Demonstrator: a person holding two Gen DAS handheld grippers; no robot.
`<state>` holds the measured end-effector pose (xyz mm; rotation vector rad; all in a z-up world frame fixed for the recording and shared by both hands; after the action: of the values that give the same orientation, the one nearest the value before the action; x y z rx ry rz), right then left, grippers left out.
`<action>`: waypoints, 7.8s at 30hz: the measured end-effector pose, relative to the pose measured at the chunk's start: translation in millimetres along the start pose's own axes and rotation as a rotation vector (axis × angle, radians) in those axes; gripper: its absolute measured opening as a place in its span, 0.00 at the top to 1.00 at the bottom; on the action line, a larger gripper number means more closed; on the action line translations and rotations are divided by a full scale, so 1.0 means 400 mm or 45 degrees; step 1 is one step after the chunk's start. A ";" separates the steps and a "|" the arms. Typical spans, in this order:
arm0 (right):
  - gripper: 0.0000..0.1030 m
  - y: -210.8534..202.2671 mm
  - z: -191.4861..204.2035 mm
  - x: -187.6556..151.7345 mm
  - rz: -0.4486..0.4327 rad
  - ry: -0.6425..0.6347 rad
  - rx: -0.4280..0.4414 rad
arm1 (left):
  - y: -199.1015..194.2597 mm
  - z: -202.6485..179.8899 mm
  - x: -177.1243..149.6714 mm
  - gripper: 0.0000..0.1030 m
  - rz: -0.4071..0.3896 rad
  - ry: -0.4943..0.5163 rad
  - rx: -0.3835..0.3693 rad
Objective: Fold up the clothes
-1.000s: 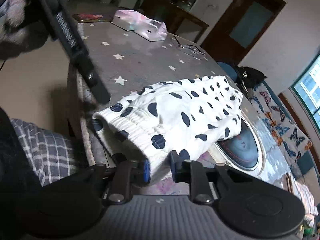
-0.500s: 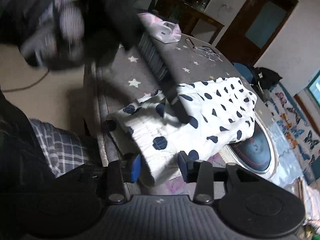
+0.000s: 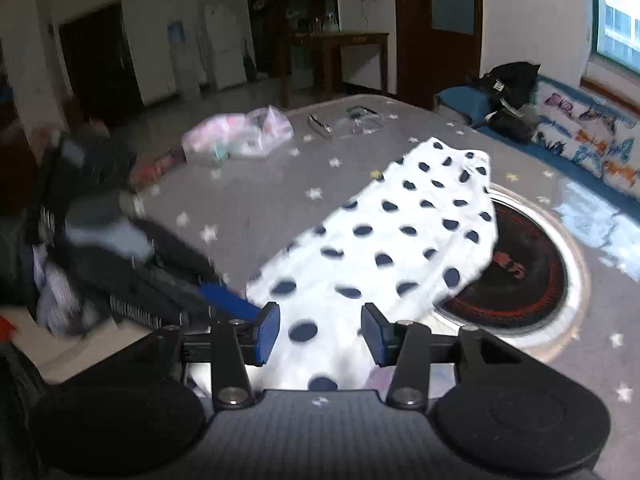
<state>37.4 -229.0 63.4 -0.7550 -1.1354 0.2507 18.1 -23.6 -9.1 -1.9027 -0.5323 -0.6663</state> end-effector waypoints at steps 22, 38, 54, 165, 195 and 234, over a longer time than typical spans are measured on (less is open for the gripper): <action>0.57 0.313 -0.279 0.098 0.090 0.148 -0.323 | -0.047 0.010 0.093 0.67 -0.097 0.061 -0.049; 0.57 0.314 -0.304 0.090 0.079 0.186 -0.298 | 0.125 0.175 0.164 0.67 -0.004 -0.087 0.122; 0.57 0.258 -0.240 0.063 0.075 0.136 -0.244 | 0.092 0.121 0.155 0.53 -0.009 0.011 0.149; 0.51 0.344 -0.522 0.246 -0.014 0.353 -0.204 | -0.012 0.042 -0.036 0.38 -0.004 -0.178 0.242; 0.90 0.548 -0.657 0.367 -0.075 0.458 -0.213 | -0.016 0.103 -0.011 0.89 0.096 -0.180 0.218; 0.73 -0.191 -0.502 -0.263 -0.424 1.016 -1.074 | 0.168 0.331 0.351 0.87 -0.031 0.351 0.656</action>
<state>155.9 -425.3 -4.9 -1.2270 -0.5383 -0.8060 193.9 81.0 -6.9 -1.3016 -0.4929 -0.7130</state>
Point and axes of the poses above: each gripper's, at about its wrist camera, not at the fingertips, and y roughly the way its jaws point, z to its left, x to its top, the point moved 3 cm from there along y, roughly the way its jaws point, and after that the axes turned 6 degrees about x, right-handed, at the moved point
